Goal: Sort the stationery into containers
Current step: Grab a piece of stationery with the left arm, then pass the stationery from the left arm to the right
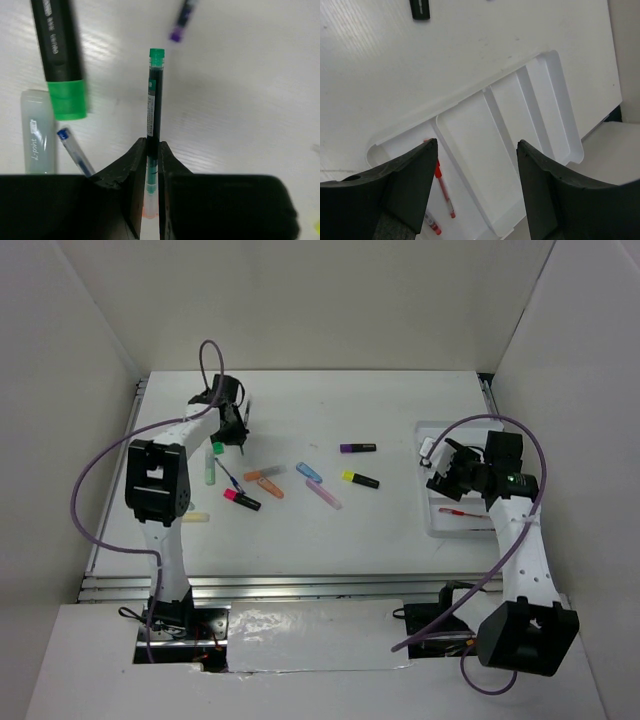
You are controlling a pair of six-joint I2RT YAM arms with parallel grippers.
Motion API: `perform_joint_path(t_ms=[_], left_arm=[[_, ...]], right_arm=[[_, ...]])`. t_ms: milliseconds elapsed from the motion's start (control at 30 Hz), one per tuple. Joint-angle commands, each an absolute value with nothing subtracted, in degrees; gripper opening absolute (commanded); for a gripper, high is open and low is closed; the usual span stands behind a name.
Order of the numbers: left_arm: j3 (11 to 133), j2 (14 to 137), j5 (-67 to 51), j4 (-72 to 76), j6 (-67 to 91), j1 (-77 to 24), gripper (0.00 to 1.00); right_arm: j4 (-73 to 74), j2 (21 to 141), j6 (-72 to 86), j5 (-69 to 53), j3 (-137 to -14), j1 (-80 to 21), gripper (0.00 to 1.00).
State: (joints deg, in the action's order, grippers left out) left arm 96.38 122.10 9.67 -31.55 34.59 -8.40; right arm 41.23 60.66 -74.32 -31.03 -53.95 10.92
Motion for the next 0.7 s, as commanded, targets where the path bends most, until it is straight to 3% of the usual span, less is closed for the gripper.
perform_joint_path(t_ms=[0, 67, 200, 300, 667], left_arm=[[97.6, 113.4, 2.2, -26.8, 31.7, -9.7, 0.00], [98.9, 111.5, -2.2, -28.6, 31.2, -11.1, 0.00], [94.5, 108.7, -34.9, -24.2, 29.7, -13.5, 0.00], [94.8, 109.0, -47.6, -27.4, 26.0, -18.5, 0.00], [95.7, 114.0, -63.6, -48.4, 8.9, -32.7, 0.00]], right_arm=[[42.4, 57.5, -73.4, -36.2, -57.3, 9.3, 0.71], [43.6, 55.6, -73.8, -39.3, -58.0, 8.1, 0.70], [41.2, 50.8, -76.5, -41.0, -56.1, 2.6, 0.70], [37.2, 46.5, -79.7, -41.3, -52.3, -3.3, 0.70], [37.5, 42.6, -91.5, -40.8, -47.8, -19.1, 0.63]])
